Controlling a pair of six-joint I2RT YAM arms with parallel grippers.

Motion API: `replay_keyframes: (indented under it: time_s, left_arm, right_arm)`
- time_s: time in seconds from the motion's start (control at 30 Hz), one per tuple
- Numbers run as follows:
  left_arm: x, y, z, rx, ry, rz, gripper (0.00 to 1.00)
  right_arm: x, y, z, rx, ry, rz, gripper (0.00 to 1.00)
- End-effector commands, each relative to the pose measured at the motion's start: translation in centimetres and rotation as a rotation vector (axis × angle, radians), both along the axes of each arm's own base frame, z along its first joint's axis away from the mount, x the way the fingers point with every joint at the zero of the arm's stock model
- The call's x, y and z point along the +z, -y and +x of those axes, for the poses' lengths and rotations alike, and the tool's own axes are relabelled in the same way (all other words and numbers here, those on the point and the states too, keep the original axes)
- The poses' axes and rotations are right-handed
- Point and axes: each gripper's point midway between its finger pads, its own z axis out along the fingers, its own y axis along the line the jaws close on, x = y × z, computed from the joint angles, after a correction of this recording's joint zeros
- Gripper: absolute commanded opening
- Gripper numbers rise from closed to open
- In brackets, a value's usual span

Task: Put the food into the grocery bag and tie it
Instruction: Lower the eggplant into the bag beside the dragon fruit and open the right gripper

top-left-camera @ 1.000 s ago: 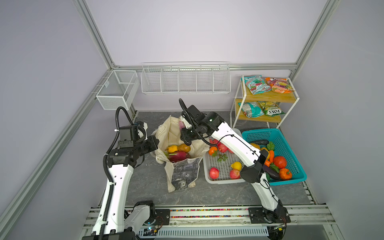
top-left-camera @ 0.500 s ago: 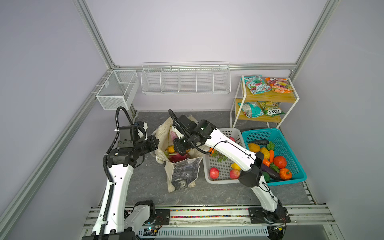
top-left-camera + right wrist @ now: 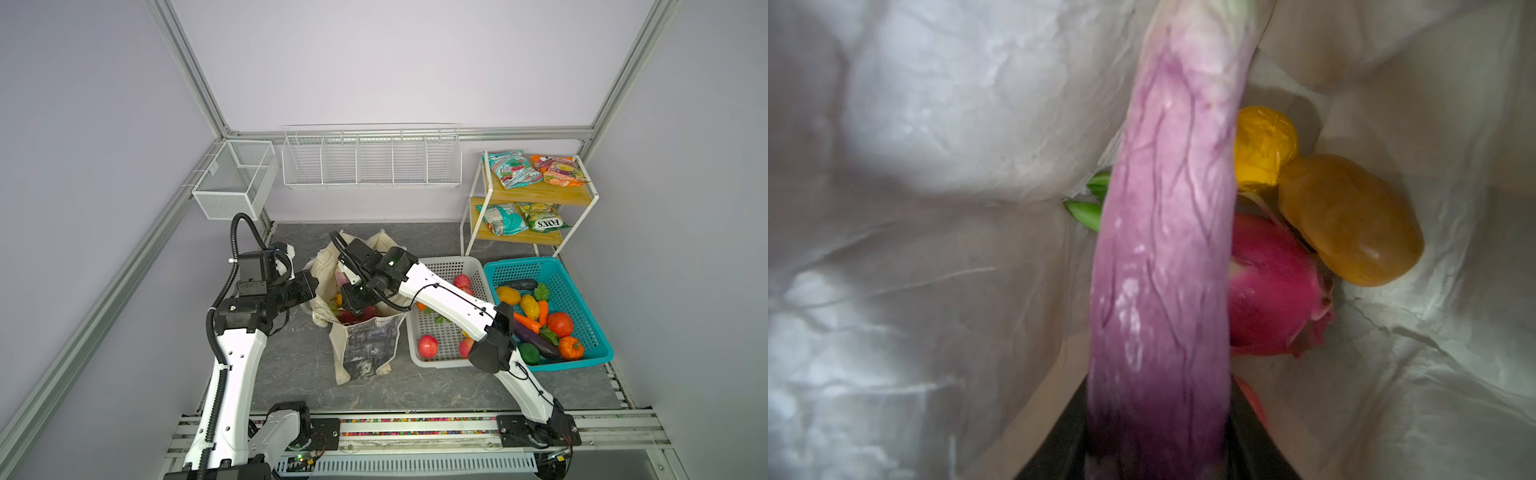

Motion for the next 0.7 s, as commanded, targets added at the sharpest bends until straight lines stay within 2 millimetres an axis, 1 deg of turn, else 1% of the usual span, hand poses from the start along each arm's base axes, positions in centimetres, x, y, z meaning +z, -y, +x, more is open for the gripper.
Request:
replay_keyframes:
  time_s: [0.0,0.3,0.67]
  left_arm:
    - [2.8,0.4,0.3,-0.013,0.084,-0.018,0.0]
    - [3.4,0.5,0.2,-0.013,0.095,-0.029,0.0]
    - [3.3,0.6,0.2,-0.014,0.096,-0.031,0.0]
  right_arm:
    - [-0.8,-1.1,-0.2,-0.015,-0.029,0.026,0.28]
    - [-2.7,-2.3,0.3,-0.049,-0.059,0.039,0.28]
    - [-6.0,-2.3,0.6,-0.079,-0.081,-0.013,0.32]
